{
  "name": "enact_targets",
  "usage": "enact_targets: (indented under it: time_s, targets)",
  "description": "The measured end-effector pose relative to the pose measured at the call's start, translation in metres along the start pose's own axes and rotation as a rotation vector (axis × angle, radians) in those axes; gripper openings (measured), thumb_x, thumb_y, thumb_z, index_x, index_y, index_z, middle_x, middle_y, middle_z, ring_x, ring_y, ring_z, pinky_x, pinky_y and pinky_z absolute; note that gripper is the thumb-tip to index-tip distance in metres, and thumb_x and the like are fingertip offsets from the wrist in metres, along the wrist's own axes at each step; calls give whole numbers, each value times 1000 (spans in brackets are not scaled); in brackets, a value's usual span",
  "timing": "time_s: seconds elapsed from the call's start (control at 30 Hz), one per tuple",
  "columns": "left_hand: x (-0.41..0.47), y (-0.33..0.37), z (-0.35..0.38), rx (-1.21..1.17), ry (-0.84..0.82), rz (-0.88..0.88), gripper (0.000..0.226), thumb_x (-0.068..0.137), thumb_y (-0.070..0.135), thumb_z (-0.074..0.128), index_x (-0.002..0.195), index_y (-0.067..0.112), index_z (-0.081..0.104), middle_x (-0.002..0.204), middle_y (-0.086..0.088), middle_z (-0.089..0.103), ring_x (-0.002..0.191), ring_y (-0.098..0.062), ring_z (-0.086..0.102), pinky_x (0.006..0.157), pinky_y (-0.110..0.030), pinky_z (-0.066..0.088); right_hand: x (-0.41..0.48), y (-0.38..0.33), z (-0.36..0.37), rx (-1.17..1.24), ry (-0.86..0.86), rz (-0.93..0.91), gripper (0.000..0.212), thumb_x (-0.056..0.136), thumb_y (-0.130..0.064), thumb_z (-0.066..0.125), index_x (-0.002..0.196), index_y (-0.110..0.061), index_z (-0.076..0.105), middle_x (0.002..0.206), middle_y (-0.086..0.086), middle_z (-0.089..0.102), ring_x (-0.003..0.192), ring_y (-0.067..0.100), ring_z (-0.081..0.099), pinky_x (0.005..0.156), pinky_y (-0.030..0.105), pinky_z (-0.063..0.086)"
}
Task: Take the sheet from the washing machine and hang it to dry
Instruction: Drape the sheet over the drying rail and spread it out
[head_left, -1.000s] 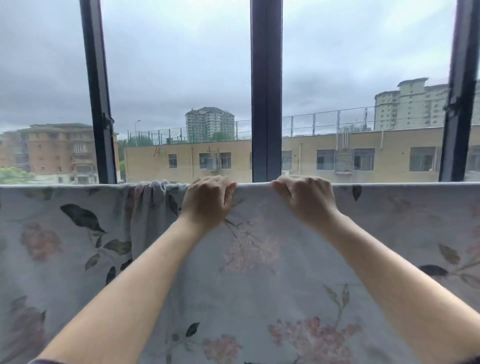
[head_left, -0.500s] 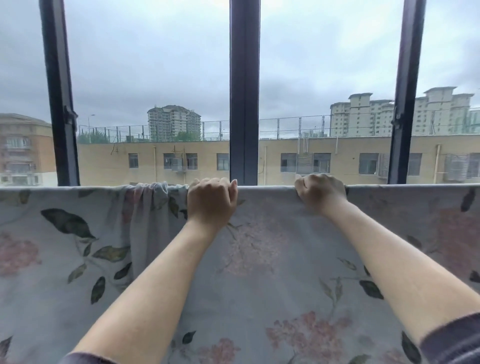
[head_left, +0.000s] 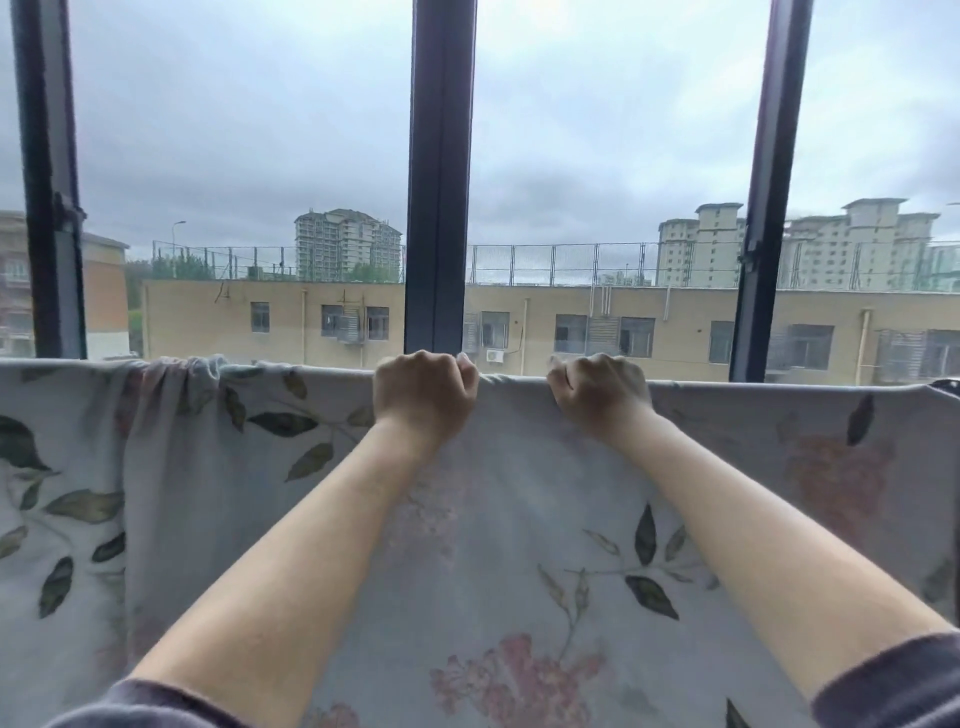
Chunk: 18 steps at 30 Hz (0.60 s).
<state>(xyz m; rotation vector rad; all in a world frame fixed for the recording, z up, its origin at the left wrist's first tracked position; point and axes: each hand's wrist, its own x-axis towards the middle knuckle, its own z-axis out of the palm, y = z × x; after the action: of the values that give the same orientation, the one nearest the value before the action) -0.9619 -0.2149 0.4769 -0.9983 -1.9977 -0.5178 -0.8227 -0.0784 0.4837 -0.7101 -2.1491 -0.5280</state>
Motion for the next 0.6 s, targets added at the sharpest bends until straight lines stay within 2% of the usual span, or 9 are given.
enact_targets:
  time_s: [0.13, 0.23, 0.37, 0.5, 0.6]
  targets:
    - [1, 30, 11, 5, 54, -65, 54, 95, 31, 28, 62, 5, 62, 58, -11, 57, 54, -24, 49, 56, -27, 32, -7, 41, 4, 45, 5, -38, 52, 101, -39, 26, 58, -15, 42, 74, 13, 65, 74, 29, 63, 70, 33, 40]
    - [1, 23, 14, 17, 99, -149, 51, 94, 28, 32, 61, 3, 61, 66, -20, 64, 59, -30, 55, 60, -31, 35, -19, 103, 1, 19, -8, 7, 52, 101, -40, 23, 68, -16, 56, 73, 13, 64, 75, 29, 63, 68, 34, 39]
    - [4, 38, 12, 43, 96, -217, 47, 94, 28, 34, 64, 4, 61, 74, -22, 66, 61, -28, 48, 66, -33, 33, -38, 178, -3, -85, 10, 108, 56, 101, -37, 24, 80, -9, 67, 78, 18, 67, 78, 33, 64, 67, 34, 33]
    - [6, 97, 21, 47, 85, -108, 50, 95, 31, 31, 72, 6, 67, 78, -18, 68, 68, -30, 57, 66, -31, 34, -36, 187, 7, -119, 27, 98, 61, 100, -39, 21, 75, -8, 67, 71, 13, 65, 67, 28, 60, 65, 33, 39]
    - [11, 160, 24, 44, 59, 4, 49, 94, 33, 28, 75, 12, 69, 78, -10, 69, 66, -25, 56, 63, -29, 34, -33, 173, 11, -111, 50, 59, 62, 100, -39, 20, 70, -10, 65, 65, 9, 62, 58, 24, 52, 61, 31, 33]
